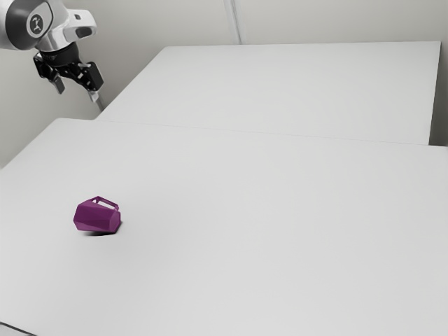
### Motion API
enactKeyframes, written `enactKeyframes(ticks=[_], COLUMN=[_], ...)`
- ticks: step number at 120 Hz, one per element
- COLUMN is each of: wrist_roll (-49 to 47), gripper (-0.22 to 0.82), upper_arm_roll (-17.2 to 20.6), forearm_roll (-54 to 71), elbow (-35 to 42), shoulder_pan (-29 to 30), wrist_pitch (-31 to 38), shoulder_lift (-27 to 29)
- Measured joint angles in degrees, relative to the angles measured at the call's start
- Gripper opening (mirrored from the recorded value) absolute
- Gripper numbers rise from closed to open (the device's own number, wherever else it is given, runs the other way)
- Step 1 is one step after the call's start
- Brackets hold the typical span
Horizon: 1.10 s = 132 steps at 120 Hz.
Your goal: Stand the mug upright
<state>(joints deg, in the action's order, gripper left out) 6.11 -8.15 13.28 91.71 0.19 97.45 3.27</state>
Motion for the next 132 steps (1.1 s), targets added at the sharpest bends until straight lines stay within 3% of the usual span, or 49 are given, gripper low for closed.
enactKeyframes(ticks=[46, 68, 95, 132], wrist_roll=[-1.3, -1.5, 3.9, 17.2], gripper=[0.6, 0.6, 0.6, 0.6], upper_arm_roll=[-0.2, -0.6, -0.6, -3.9], forearm_roll=[-0.6, -11.4, -24.9, -36.3], elbow=[2.1, 4.9, 6.2, 1.0], shoulder_pan=[2.7, 11.3, 25.3, 29.2], wrist_pitch=[0.4, -0.4, -2.3, -3.5], shoulder_lift=[-0.1, -1.5, -10.3, -24.2])
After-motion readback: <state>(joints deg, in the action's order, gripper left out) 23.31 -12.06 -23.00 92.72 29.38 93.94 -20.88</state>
